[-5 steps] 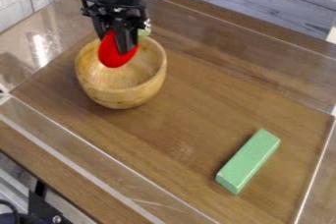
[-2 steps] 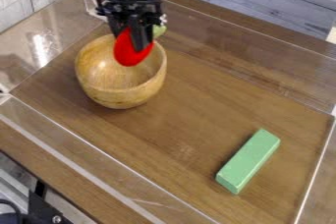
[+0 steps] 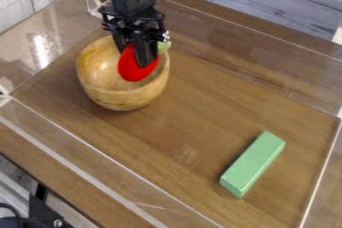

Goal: Move the red object to the left side of the table

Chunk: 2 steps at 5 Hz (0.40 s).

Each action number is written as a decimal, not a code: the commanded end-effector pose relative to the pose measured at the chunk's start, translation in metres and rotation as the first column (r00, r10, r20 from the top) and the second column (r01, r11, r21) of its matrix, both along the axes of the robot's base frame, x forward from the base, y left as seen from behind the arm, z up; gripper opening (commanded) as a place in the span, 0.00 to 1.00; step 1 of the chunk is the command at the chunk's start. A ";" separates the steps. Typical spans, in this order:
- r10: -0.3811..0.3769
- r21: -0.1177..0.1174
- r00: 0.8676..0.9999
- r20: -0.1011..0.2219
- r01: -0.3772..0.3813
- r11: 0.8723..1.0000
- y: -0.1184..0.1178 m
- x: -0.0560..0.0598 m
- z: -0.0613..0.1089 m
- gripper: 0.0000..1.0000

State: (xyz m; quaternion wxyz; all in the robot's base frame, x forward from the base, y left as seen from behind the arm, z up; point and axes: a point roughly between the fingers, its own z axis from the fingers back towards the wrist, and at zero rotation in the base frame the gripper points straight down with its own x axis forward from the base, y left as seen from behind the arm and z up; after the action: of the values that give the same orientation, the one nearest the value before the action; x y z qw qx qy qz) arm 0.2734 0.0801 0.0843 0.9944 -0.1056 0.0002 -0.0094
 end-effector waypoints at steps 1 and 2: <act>0.014 0.002 0.999 0.044 -0.015 1.000 0.002 0.001 0.023 0.00; 0.056 -0.009 0.997 0.057 -0.055 0.998 0.003 -0.004 0.034 0.00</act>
State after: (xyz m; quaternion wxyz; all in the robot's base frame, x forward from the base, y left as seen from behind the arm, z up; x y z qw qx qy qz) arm 0.2652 0.0795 0.1027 0.9926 -0.1201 -0.0035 0.0152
